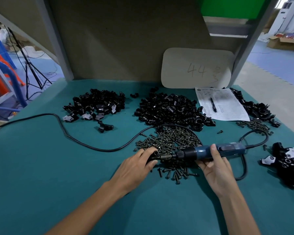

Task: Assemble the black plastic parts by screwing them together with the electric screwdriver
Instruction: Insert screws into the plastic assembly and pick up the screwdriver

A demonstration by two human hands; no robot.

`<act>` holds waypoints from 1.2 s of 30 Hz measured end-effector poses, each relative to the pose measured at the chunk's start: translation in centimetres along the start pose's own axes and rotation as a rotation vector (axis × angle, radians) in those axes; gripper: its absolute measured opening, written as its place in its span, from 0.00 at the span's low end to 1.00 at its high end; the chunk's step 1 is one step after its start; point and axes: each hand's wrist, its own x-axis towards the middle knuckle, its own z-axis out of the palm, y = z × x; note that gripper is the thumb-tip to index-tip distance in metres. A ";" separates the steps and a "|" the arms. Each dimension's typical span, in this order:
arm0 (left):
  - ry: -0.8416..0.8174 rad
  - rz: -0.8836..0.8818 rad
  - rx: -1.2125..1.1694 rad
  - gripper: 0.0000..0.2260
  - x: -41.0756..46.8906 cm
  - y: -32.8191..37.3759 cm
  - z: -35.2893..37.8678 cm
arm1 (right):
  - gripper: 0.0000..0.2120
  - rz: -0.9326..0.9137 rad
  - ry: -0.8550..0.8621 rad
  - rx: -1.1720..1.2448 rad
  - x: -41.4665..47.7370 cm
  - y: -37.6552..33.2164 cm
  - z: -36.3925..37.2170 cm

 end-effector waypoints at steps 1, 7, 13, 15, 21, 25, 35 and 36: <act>0.005 -0.002 0.002 0.22 0.0 0.0 0.0 | 0.28 0.018 0.004 0.008 0.0 -0.1 0.0; 0.014 0.002 0.014 0.22 0.0 -0.2 0.2 | 0.28 0.074 0.013 0.014 0.2 -0.2 0.0; 0.004 -0.006 0.008 0.22 0.0 0.0 0.1 | 0.29 0.060 0.070 0.010 0.2 0.1 0.0; 0.006 -0.013 -0.019 0.21 0.0 0.0 0.0 | 0.29 0.059 0.060 0.012 0.2 0.1 0.0; 0.005 -0.036 -0.099 0.16 0.0 -0.1 0.0 | 0.36 0.036 0.008 -0.005 0.0 0.1 0.0; -0.009 -0.022 -0.118 0.16 -0.1 -0.2 0.1 | 0.36 0.027 -0.005 0.000 -0.1 0.0 -0.1; -0.003 -0.019 -0.108 0.16 0.0 -0.6 0.3 | 0.35 0.033 -0.021 0.032 -0.2 -0.1 0.0; -0.001 -0.023 -0.106 0.17 0.1 -0.6 0.4 | 0.34 0.038 -0.026 0.034 -0.2 -0.1 0.0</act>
